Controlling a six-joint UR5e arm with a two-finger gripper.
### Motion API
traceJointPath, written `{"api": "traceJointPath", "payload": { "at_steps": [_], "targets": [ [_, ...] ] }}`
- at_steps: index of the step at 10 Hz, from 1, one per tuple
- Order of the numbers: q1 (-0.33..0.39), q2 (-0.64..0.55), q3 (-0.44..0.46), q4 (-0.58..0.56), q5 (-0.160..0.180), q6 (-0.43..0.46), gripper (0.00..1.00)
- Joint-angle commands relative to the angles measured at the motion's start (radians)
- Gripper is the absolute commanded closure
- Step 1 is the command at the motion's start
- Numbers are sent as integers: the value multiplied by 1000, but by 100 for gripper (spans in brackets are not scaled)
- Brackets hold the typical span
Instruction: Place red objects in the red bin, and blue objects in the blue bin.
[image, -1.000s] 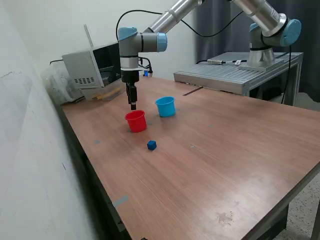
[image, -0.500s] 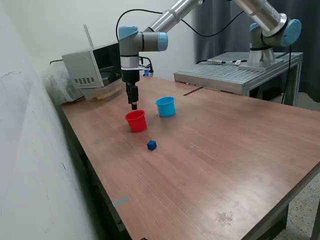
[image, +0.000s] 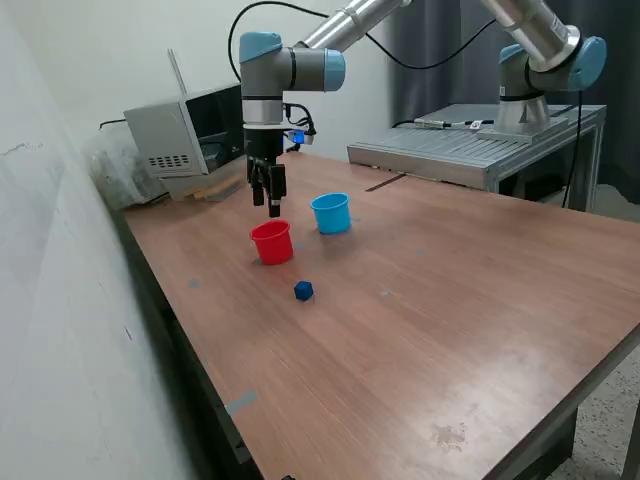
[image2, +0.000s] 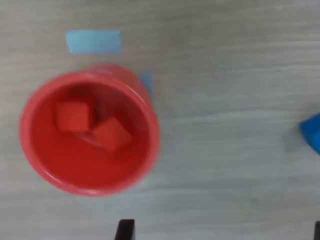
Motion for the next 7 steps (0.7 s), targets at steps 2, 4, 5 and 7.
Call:
{"api": "traceJointPath", "payload": {
  "at_steps": [2,4,5,7],
  "targets": [
    [52,13,-40,4,-5,-46,0],
    [75,45,-69,4,-7,-61,0],
    [81,60,-74,6,-10,-49,0],
    [96,85,-74,8,-8,73,0]
  ]
}}
